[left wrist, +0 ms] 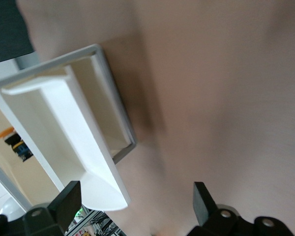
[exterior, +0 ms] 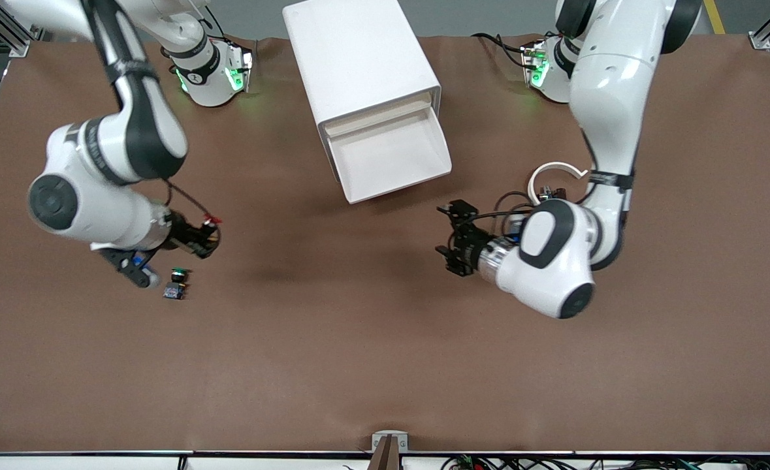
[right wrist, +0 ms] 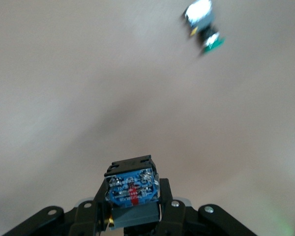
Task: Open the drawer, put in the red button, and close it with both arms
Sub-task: 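Carry the red button into the open drawer and open the right gripper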
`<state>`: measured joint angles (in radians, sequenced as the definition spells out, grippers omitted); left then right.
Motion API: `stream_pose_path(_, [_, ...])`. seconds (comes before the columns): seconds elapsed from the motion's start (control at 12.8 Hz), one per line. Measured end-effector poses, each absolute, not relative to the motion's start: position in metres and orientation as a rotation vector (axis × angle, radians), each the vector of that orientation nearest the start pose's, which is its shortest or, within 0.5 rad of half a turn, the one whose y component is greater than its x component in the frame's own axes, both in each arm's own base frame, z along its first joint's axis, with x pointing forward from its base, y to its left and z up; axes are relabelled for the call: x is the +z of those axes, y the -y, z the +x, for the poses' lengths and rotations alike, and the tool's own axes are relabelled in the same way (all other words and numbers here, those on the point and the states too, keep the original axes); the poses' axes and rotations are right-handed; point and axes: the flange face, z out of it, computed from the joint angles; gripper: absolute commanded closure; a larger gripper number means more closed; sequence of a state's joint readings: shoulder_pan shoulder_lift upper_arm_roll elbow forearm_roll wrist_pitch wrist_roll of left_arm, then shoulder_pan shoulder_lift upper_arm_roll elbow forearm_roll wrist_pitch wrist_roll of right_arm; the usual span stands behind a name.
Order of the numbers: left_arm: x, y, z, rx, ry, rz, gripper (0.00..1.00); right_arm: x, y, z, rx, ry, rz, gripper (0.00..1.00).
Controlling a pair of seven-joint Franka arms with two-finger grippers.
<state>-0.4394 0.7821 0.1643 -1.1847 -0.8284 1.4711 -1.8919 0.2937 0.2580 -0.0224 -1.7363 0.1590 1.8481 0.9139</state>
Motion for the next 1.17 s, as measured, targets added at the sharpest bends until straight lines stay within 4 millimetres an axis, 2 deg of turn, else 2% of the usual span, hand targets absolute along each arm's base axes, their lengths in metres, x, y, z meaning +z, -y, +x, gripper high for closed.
stream_pose_path(0.16, [0.349, 0.272, 0.657, -1.172, -2.137, 2.009, 0.0, 0.443, -0.25, 0.559, 0.276, -1.142, -2.871, 1.0])
stream_pose_path(0.31, [0.374, 0.252, 0.66, -1.014, -2.044, 2.153, 0.0, 0.457, -0.311, 0.529, 0.254, -1.216, -2.843, 1.0])
stream_pose_path(0.47, [0.396, 0.236, 0.66, -0.831, -1.951, 2.339, 0.0, 0.465, -0.362, 0.5, 0.234, -1.259, -2.818, 1.0])
stream_pose_path(0.62, [0.408, 0.222, 0.659, -0.664, -1.852, 2.532, 0.0, 0.469, -0.407, 0.47, 0.213, -1.282, -2.792, 1.0])
stream_pose_path(0.86, [0.433, 0.207, 0.658, -0.492, -1.588, 2.776, 0.0, 0.455, -0.46, 0.429, 0.21, -1.291, -2.799, 1.0])
stream_pose_path(1.17, [0.477, 0.185, 0.654, -0.315, -1.109, 3.045, 0.0, 0.422, -0.493, 0.402, 0.179, -1.303, -2.862, 1.0])
